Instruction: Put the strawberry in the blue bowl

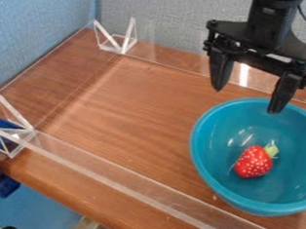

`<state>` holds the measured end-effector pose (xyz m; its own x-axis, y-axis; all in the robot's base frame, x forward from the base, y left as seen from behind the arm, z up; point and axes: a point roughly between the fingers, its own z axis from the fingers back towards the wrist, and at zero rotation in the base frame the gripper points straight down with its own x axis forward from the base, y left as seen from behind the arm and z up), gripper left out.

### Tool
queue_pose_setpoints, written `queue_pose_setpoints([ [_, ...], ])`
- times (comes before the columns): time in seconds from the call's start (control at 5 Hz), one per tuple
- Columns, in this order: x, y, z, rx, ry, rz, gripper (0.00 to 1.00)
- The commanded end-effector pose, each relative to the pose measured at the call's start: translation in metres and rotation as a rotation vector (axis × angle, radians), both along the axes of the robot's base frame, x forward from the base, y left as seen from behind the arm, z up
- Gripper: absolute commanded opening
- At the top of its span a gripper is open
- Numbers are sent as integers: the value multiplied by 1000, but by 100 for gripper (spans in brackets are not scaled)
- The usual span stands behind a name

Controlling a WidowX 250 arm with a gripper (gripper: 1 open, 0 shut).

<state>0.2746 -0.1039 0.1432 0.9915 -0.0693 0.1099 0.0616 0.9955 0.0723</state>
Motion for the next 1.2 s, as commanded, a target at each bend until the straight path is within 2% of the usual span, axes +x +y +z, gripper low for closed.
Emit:
queue_pose_setpoints([
  [0.0,-1,-2,8,-12,-21,-2,100],
  [1.0,-2,3,8,-19,-2,32,100],
])
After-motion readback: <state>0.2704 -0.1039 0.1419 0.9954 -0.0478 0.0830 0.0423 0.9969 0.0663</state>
